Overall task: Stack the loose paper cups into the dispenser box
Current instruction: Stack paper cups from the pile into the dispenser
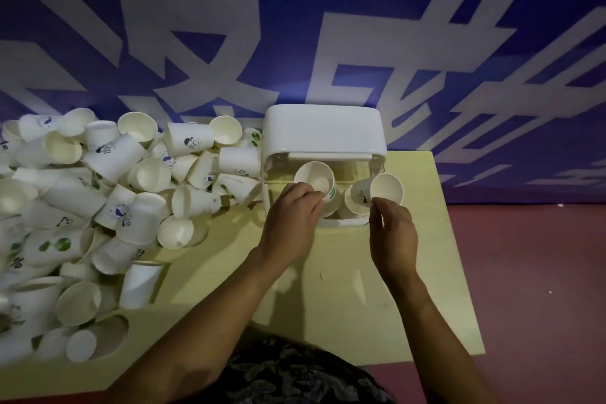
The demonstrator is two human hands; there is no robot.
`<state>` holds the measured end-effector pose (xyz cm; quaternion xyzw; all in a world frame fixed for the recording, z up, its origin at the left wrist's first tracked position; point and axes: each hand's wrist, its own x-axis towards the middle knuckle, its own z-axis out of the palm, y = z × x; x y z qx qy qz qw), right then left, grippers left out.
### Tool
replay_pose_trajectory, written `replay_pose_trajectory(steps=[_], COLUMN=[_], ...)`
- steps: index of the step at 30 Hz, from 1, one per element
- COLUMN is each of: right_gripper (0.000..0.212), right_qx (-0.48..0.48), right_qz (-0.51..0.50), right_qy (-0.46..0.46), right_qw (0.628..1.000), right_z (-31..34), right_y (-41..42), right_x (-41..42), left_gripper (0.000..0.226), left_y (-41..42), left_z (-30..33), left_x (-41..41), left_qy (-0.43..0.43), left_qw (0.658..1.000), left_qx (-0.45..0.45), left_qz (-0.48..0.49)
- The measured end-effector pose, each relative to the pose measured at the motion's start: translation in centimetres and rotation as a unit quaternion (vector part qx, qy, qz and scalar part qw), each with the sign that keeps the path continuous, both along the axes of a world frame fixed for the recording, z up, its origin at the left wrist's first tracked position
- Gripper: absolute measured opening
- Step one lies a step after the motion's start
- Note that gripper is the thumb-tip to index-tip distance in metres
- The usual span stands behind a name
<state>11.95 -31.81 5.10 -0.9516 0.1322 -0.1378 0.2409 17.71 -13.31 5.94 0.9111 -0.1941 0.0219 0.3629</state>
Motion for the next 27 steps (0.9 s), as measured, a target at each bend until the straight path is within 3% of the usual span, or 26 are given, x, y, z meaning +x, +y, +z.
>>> replay_pose_trajectory(steps=[10, 19, 22, 27], right_gripper=[0.013, 0.008, 0.008, 0.017], right_qx=[-0.037, -0.106, -0.104, -0.081], right_qz=[0.115, 0.180, 0.186, 0.159], right_qy=[0.090, 0.134, 0.141, 0.098], right_qw=[0.989, 0.969, 0.967, 0.979], right_z=[-4.0, -6.8, -7.4, -6.2], right_y=[-4.3, -5.0, -5.0, -3.4], right_x=[2.4, 3.8, 3.9, 3.6], left_gripper=[0.018, 0.022, 0.025, 0.023], left_y=[-4.6, -6.2, -6.3, -4.5], left_z=[-3.6, -6.8, -6.9, -5.4], left_x=[0.6, 1.5, 1.5, 0.2], left_qy=[0.066, 0.142, 0.143, 0.109], left_qw=[0.992, 0.964, 0.966, 0.985], left_qx=[0.106, 0.226, 0.212, 0.108], left_qz=[0.016, 0.019, 0.026, 0.082])
